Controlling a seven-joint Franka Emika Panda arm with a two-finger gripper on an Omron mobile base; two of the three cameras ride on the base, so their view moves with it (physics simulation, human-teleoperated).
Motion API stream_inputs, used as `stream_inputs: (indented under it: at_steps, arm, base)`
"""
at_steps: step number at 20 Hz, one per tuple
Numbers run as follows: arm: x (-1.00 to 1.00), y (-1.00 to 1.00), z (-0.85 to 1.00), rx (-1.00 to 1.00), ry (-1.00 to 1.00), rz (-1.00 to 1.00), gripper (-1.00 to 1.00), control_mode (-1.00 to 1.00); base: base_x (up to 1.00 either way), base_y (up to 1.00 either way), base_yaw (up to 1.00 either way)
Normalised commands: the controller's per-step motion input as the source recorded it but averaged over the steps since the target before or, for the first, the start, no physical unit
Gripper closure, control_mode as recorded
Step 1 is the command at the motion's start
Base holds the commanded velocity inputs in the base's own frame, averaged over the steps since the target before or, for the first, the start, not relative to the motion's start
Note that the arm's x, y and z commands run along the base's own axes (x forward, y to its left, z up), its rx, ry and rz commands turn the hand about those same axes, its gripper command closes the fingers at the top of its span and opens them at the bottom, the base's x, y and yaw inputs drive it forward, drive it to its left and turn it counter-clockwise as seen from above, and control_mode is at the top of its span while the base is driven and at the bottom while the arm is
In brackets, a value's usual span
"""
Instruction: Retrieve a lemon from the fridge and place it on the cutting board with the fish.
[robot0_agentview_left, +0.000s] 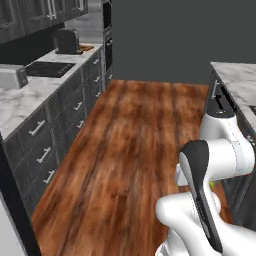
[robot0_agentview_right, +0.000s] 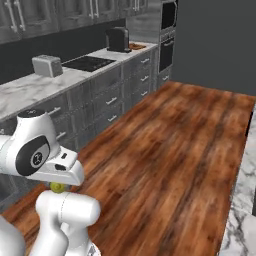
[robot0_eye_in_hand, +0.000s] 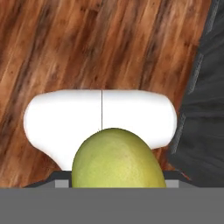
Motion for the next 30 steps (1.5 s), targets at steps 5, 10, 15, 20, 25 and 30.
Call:
stream_inputs:
  at_steps: [5, 10, 15, 20, 25, 30]
  arm:
    - [0.00, 0.00, 0.00, 0.00, 0.00, 0.00, 1.00, 1.00]
    - [0.00, 0.00, 0.00, 0.00, 0.00, 0.00, 1.00, 1.00]
    - [0.00, 0.00, 0.00, 0.00, 0.00, 0.00, 1.00, 1.00]
    - [0.00, 0.00, 0.00, 0.00, 0.00, 0.00, 1.00, 1.00]
    - [0.00, 0.00, 0.00, 0.00, 0.00, 0.00, 1.00, 1.00]
    - [0.00, 0.00, 0.00, 0.00, 0.00, 0.00, 1.00, 1.00]
  base:
    - [0.92, -0.01, -0.30]
    - [1.00, -0.01, -0.17]
    - [1.00, 0.00, -0.09]
    - [1.00, 0.05, -0.07]
    - [1.00, 0.13, -0.06]
    - [1.00, 0.24, -0.05]
